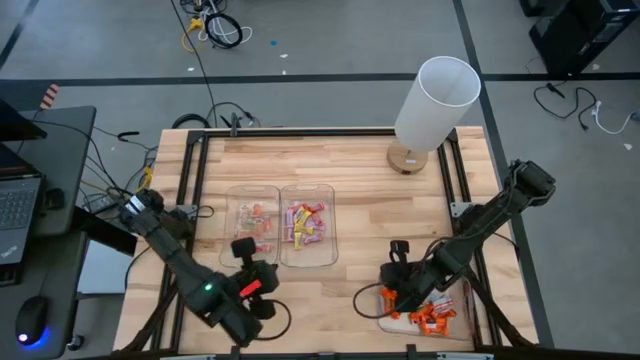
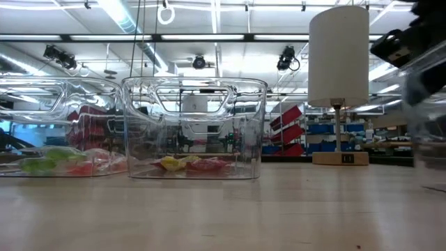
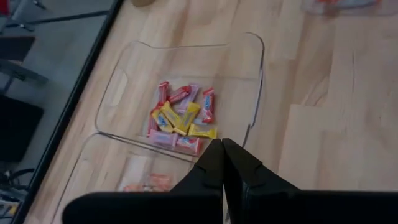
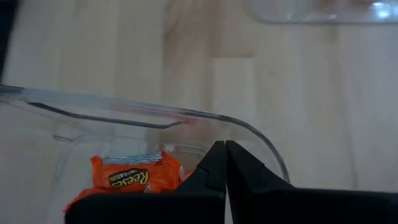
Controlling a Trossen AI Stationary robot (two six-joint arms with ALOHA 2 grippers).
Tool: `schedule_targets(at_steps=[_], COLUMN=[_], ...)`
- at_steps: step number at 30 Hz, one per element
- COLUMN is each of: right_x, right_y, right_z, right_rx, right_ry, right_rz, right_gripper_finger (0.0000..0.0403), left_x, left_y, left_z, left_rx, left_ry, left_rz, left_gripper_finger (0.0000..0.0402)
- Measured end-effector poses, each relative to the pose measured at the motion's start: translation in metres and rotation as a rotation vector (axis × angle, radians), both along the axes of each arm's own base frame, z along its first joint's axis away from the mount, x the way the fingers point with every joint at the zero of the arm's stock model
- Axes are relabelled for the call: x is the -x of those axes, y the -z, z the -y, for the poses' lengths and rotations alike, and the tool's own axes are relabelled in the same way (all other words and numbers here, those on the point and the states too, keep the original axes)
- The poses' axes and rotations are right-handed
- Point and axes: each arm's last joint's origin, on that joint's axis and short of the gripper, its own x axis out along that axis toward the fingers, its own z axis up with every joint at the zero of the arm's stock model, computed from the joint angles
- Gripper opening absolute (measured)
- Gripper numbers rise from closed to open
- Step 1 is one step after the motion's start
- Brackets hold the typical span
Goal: Sort candy
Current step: Move bottom right transparent bin to the middle right of the table
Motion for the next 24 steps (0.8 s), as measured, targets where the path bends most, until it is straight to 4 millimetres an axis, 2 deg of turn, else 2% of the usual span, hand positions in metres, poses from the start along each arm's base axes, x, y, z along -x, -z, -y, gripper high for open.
schedule_targets(at_steps=[12, 17, 24], right_x=[-0.027, -0.037, -0.048], right_y=[0.0, 0.0, 0.0], right_z=[0.048, 0.071, 0.107], right_rx=[0.068, 0.085, 0.084], right_ry=[0.205, 0.269, 0.444], right_rz=[0.007, 0.001, 0.009], right_gripper_finger=[0.0, 0.0, 0.0], left_x=[0.034, 0.045, 0.053], left_y=[-0.002, -0.002, -0.003], left_z=[0.021, 0.027, 0.034], left_rx=[-0.005, 0.005, 0.012], left_ry=[-0.045, -0.049, -0.042], left_rz=[0.124, 0.164, 0.216], left_gripper_finger=[0.0, 0.0, 0.0])
